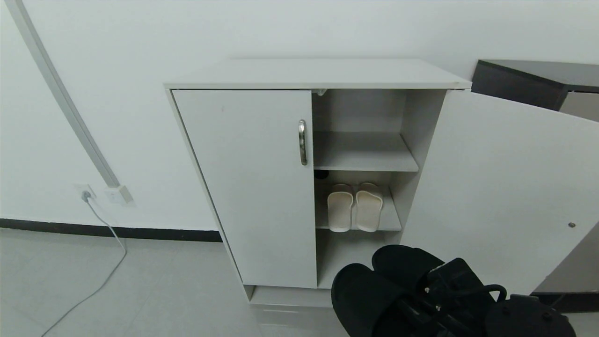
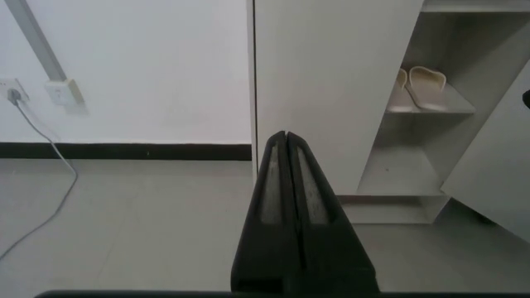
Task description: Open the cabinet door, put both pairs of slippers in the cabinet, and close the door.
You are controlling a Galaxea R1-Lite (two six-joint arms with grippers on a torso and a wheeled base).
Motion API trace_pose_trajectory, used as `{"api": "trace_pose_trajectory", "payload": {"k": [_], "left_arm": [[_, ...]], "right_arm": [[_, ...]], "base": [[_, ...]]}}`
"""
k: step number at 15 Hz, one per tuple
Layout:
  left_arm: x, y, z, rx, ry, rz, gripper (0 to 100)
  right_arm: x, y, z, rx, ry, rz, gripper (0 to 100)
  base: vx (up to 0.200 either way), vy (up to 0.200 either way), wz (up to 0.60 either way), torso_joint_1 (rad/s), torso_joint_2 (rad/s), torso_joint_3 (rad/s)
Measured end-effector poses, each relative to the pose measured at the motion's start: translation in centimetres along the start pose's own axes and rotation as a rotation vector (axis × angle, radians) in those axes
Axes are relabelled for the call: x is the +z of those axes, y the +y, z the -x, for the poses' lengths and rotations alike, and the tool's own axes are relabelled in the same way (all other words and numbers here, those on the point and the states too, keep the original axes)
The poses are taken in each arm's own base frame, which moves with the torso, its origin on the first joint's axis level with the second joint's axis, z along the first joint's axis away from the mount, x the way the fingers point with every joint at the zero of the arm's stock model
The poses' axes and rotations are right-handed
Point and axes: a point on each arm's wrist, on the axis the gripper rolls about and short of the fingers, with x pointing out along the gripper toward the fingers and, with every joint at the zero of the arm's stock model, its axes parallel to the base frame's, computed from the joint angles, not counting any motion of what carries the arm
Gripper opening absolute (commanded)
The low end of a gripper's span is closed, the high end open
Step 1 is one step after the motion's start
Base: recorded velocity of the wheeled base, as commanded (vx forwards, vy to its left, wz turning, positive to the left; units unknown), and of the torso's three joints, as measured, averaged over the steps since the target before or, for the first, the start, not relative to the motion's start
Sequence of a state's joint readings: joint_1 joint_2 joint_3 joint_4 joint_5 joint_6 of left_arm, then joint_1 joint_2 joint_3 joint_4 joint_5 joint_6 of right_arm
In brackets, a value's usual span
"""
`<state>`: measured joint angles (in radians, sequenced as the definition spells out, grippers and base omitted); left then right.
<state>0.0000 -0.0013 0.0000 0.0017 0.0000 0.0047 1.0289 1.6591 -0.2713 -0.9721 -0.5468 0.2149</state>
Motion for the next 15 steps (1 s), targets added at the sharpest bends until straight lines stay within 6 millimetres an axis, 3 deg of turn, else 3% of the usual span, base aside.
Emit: {"api": "trace_pose_trajectory", "payload": {"k": [4,10,15], "left_arm": [[0.0,0.0,0.0,-0.002,0.000,-0.001,0],[0.0,0.0,0.0,-0.003,0.000,-0.001,0],[0.0,0.0,0.0,0.000,0.000,-0.002,0]], "right_arm": [[0.0,0.5,-0.7,0.004,-0.031,-0.015,0],[-0.5,1.2,-2.3,-0.028,-0.058,-0.019,0],[1.4,3.2,-6.2,-0.154,-0.075,-0.004,0]], "base": [[0.000,0.000,0.00,-0.030,0.38,0.345],[0.000,0.000,0.00,0.002,0.03,0.031],[0.000,0.000,0.00,0.000,0.00,0.000]]}}
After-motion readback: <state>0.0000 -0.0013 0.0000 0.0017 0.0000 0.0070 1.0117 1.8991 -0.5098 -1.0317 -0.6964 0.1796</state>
